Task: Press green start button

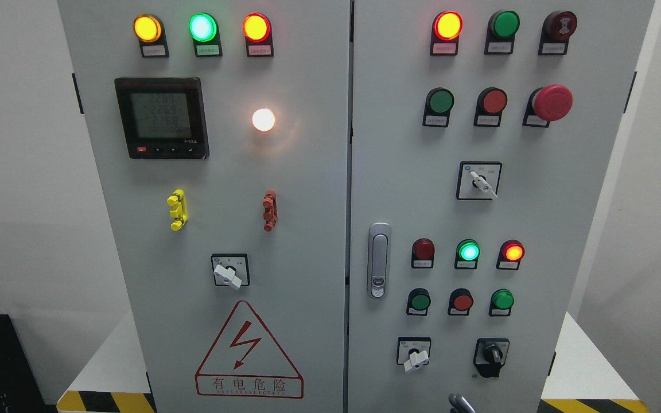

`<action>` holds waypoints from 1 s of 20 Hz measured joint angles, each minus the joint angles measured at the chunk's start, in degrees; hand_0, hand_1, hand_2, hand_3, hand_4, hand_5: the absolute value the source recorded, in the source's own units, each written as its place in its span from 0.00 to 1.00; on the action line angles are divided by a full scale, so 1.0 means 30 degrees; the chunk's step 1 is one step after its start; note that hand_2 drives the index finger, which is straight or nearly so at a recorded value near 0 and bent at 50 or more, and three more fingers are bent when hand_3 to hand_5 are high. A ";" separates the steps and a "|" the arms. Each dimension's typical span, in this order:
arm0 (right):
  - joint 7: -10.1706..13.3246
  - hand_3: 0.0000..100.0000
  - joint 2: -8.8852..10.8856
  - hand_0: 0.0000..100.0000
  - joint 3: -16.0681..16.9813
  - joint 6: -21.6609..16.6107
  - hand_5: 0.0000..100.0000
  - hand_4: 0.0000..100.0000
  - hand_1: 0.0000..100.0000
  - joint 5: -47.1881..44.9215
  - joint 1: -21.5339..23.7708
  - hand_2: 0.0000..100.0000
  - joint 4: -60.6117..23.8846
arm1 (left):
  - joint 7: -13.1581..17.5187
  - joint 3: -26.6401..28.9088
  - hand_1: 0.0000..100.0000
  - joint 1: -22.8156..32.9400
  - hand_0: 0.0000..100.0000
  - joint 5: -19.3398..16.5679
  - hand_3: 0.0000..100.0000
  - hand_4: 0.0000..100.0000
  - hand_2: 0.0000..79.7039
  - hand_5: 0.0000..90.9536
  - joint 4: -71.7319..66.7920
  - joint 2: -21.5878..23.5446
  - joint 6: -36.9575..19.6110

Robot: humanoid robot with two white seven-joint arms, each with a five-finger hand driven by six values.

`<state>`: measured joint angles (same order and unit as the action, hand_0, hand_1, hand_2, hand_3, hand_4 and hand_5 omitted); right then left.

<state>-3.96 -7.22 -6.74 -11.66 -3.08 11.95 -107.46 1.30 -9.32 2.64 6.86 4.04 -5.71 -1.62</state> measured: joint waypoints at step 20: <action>0.0007 0.13 0.0017 0.17 0.0046 -0.1510 0.00 0.14 0.28 0.2653 -0.0805 0.00 0.0080 | 0.0001 0.0000 0.56 0.0004 0.12 0.0000 0.00 0.00 0.00 0.00 0.0001 0.0000 0.0001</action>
<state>-3.94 -7.17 -6.60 -16.19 4.88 9.54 -107.22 1.30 -9.32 2.65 6.86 4.04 -5.71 -1.62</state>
